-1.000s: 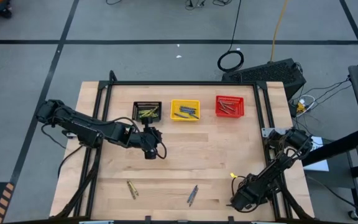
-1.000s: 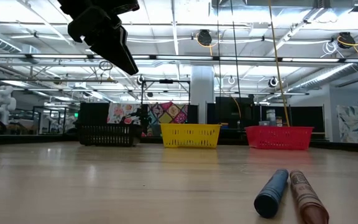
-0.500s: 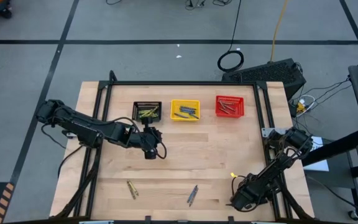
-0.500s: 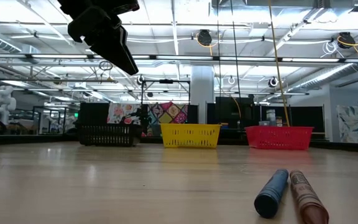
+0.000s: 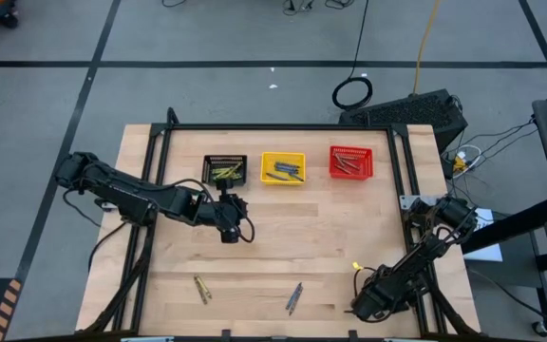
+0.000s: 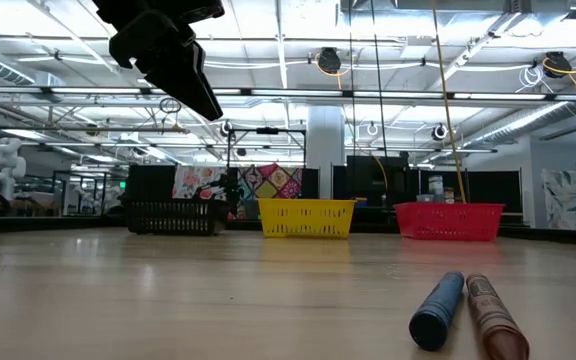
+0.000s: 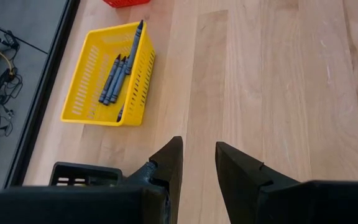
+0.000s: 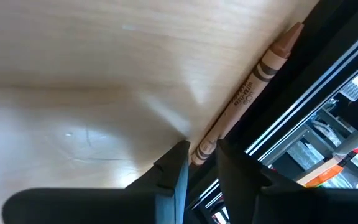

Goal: Sort crayons
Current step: Put the brown crayon into the red bin

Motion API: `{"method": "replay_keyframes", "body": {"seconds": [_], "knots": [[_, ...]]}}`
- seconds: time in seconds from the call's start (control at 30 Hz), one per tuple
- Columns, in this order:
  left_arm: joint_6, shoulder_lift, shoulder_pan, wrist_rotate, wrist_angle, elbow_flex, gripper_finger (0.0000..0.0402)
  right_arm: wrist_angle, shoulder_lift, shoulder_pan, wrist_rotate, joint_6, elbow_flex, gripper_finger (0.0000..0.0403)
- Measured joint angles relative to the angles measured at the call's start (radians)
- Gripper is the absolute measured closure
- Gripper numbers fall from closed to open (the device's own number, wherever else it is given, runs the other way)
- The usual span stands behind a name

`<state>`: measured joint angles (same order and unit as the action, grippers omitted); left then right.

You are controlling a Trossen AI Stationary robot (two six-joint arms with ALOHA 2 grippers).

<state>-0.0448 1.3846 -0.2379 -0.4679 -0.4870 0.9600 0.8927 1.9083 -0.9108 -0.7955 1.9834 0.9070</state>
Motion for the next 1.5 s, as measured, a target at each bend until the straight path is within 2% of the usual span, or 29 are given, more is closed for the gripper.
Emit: {"method": "replay_keyframes", "body": {"seconds": [0.1, 0.27, 0.33, 0.53, 0.7, 0.87, 1.23, 1.5], "knots": [[0.0, 0.0, 0.0, 0.0, 0.0, 0.0, 0.0299, -0.015, 0.0, 0.0, -0.014, -0.005, 0.0, 0.0337], [0.0, 0.0, 0.0, 0.0, 0.0, 0.0, 0.0299, -0.07, 0.0, -0.002, -0.018, -0.023, -0.006, 0.039], [0.0, 0.0, 0.0, 0.0, 0.0, 0.0, 0.0299, -0.072, 0.0, -0.002, -0.01, -0.022, -0.006, 0.0398], [0.0, 0.0, 0.0, 0.0, 0.0, 0.0, 0.0299, -0.07, 0.0, -0.001, 0.007, -0.023, 0.012, 0.0401], [0.0, 0.0, 0.0, 0.0, 0.003, 0.0, 0.0299, -0.045, -0.001, 0.019, 0.074, -0.03, 0.074, 0.0402], [0.0, 0.0, 0.0, 0.0, 0.009, 0.0, 0.0299, 0.186, 0.002, 0.024, 0.163, -0.04, 0.147, 0.0403], [0.0, 0.0, 0.0, 0.0, 0.006, 0.0, 0.0299, 0.211, 0.001, 0.031, 0.092, -0.093, 0.126, 0.0403], [0.002, 0.0, 0.0, -0.001, 0.007, 0.0, 0.0299, 0.218, 0.0, 0.032, 0.092, -0.103, 0.114, 0.0403]]}}
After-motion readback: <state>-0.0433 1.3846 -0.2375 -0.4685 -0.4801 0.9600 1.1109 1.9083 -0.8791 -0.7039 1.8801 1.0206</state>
